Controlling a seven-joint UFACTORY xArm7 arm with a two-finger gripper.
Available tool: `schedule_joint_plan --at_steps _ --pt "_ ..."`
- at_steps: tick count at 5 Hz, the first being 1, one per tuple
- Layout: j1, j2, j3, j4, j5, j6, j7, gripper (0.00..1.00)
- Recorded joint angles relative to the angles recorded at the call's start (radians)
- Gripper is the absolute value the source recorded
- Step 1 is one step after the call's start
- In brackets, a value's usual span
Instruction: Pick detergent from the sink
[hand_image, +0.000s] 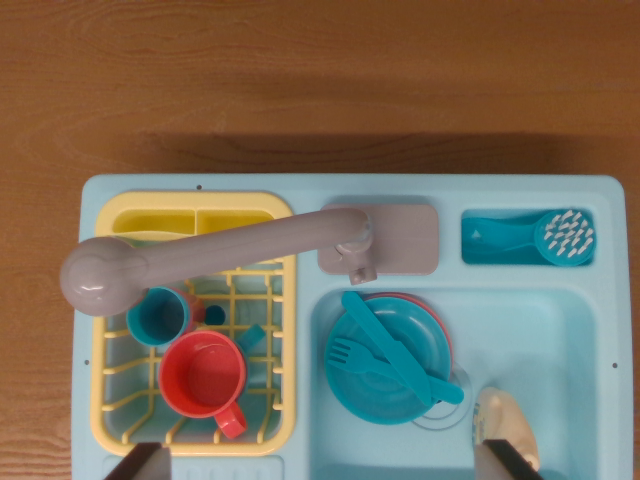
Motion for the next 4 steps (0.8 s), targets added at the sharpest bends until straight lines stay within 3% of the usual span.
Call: schedule_joint_plan --at_steps 4 --pt "-0.0043 0.004 -0.005 -0.025 0.0019 -0.025 -0.014 0.0"
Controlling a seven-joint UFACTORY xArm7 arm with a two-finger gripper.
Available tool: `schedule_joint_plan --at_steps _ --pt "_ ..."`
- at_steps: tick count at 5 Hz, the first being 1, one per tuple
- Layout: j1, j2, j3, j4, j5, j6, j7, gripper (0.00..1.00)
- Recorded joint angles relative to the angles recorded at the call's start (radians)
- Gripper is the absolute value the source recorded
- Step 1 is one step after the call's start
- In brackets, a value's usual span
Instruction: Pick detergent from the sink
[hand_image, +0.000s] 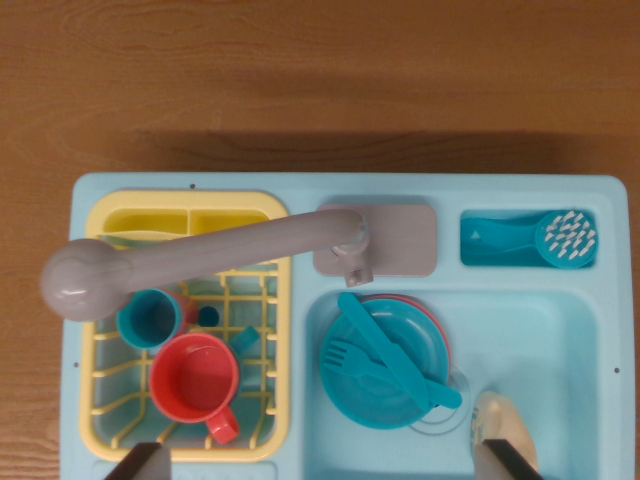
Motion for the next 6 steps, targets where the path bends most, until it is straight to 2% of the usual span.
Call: schedule_joint_plan --at_steps 1,2,3,4,5,6 --pt "-0.0036 0.003 -0.004 -0.021 0.0015 -0.021 -0.011 0.0" --pt "-0.0036 0.003 -0.004 -0.021 0.0015 -0.021 -0.011 0.0" --pt "-0.0082 0.007 -0.01 -0.048 0.0036 -0.048 -0.026 0.0" --pt "-0.0082 0.007 -0.01 -0.048 0.0036 -0.048 -0.026 0.0" --pt "-0.0138 0.011 -0.017 -0.08 0.006 -0.08 -0.044 0.0" --pt "-0.0138 0.011 -0.017 -0.08 0.006 -0.08 -0.044 0.0"
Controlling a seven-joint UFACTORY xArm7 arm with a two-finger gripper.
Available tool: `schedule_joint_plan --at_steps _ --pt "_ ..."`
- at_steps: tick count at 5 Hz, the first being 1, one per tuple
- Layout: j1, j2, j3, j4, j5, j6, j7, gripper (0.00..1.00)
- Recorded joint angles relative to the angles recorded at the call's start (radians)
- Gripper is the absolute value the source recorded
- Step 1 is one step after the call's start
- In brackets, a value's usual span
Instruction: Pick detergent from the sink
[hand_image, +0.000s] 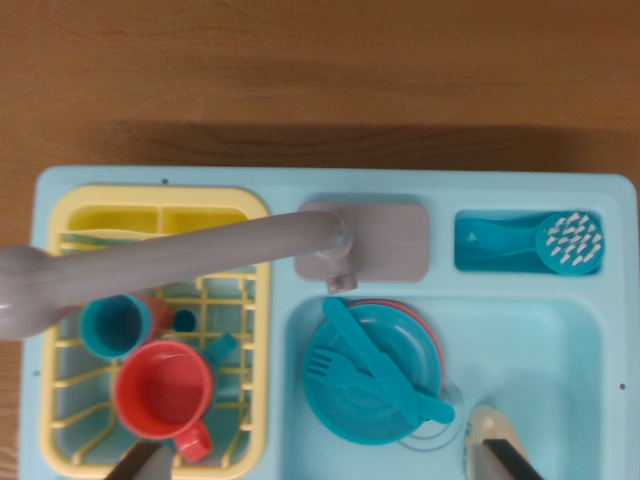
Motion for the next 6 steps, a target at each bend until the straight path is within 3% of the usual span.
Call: schedule_joint_plan --at_steps 1,2,3,4,5,6 --pt "-0.0062 0.005 -0.008 -0.036 0.0027 -0.036 -0.02 0.0" --pt "-0.0062 0.005 -0.008 -0.036 0.0027 -0.036 -0.02 0.0" --pt "-0.0131 0.011 -0.016 -0.076 0.0057 -0.076 -0.042 0.0" --pt "-0.0131 0.011 -0.016 -0.076 0.0057 -0.076 -0.042 0.0" --pt "-0.0204 0.017 -0.025 -0.118 0.0089 -0.118 -0.066 0.0" --pt "-0.0204 0.017 -0.025 -0.118 0.0089 -0.118 -0.066 0.0"
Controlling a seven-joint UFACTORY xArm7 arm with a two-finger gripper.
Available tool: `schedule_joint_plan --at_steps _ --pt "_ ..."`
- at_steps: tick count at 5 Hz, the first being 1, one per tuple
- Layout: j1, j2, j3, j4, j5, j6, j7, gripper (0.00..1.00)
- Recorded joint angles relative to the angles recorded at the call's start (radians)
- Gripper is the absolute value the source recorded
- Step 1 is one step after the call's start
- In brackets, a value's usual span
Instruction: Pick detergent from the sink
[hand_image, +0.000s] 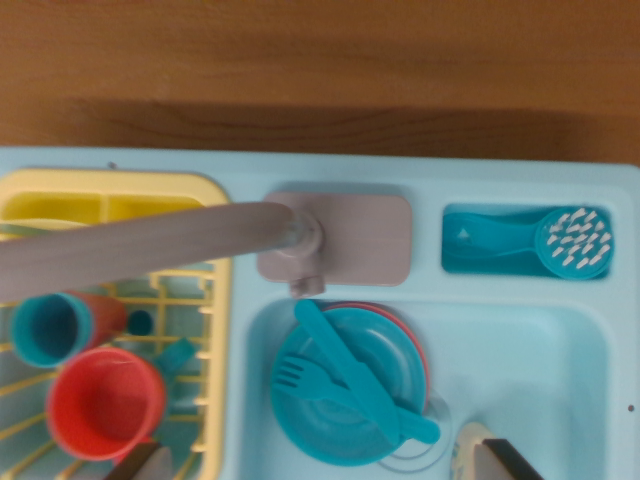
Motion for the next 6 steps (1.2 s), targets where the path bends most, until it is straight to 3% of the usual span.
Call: schedule_joint_plan --at_steps 1,2,3,4,5,6 --pt "-0.0073 0.006 -0.009 -0.042 0.0032 -0.042 -0.023 0.0" --pt "-0.0073 0.006 -0.009 -0.042 0.0032 -0.042 -0.023 0.0" --pt "-0.0153 0.013 -0.019 -0.089 0.0066 -0.089 -0.049 0.0" --pt "-0.0153 0.013 -0.019 -0.089 0.0066 -0.089 -0.049 0.0" --pt "-0.0234 0.019 -0.029 -0.136 0.0102 -0.136 -0.075 0.0" --pt "-0.0234 0.019 -0.029 -0.136 0.0102 -0.136 -0.075 0.0"
